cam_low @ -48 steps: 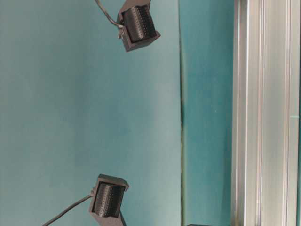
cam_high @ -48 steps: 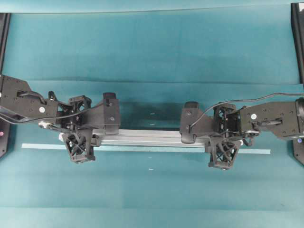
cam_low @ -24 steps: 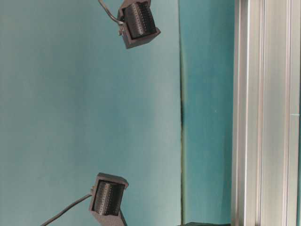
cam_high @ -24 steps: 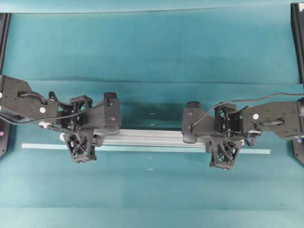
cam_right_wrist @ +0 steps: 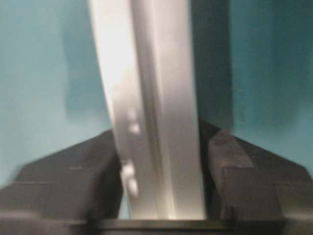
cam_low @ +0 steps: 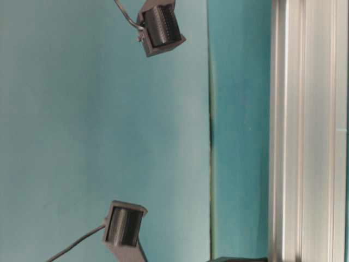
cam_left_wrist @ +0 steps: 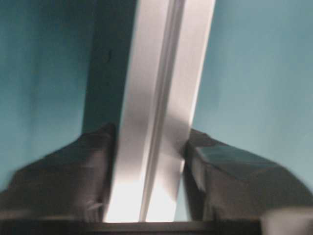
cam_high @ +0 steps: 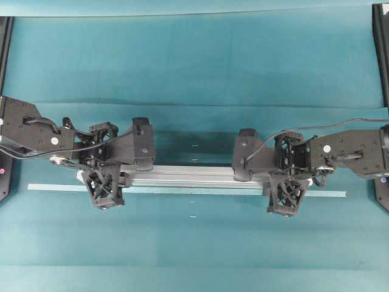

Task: Lift the metal rail with both hands and move it towards you.
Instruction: 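Open both grippers to release the rail and raise them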

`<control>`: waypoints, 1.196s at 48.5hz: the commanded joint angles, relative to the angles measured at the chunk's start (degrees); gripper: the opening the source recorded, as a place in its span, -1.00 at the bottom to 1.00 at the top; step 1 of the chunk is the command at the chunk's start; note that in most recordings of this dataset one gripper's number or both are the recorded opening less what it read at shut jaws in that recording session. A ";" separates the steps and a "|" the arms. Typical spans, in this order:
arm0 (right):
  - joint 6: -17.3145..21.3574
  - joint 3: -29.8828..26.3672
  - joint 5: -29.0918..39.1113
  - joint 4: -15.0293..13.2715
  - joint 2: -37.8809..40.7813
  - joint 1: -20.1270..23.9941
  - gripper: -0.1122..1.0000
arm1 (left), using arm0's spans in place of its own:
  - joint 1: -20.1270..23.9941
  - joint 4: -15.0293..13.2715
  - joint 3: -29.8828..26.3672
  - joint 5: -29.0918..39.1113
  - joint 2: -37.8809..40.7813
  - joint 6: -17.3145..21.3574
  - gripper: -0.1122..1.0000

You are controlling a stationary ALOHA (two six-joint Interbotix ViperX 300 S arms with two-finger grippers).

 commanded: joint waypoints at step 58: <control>0.44 -1.58 -2.02 -0.88 -24.52 -4.75 0.98 | 0.97 0.00 -2.81 8.70 -23.64 9.76 0.79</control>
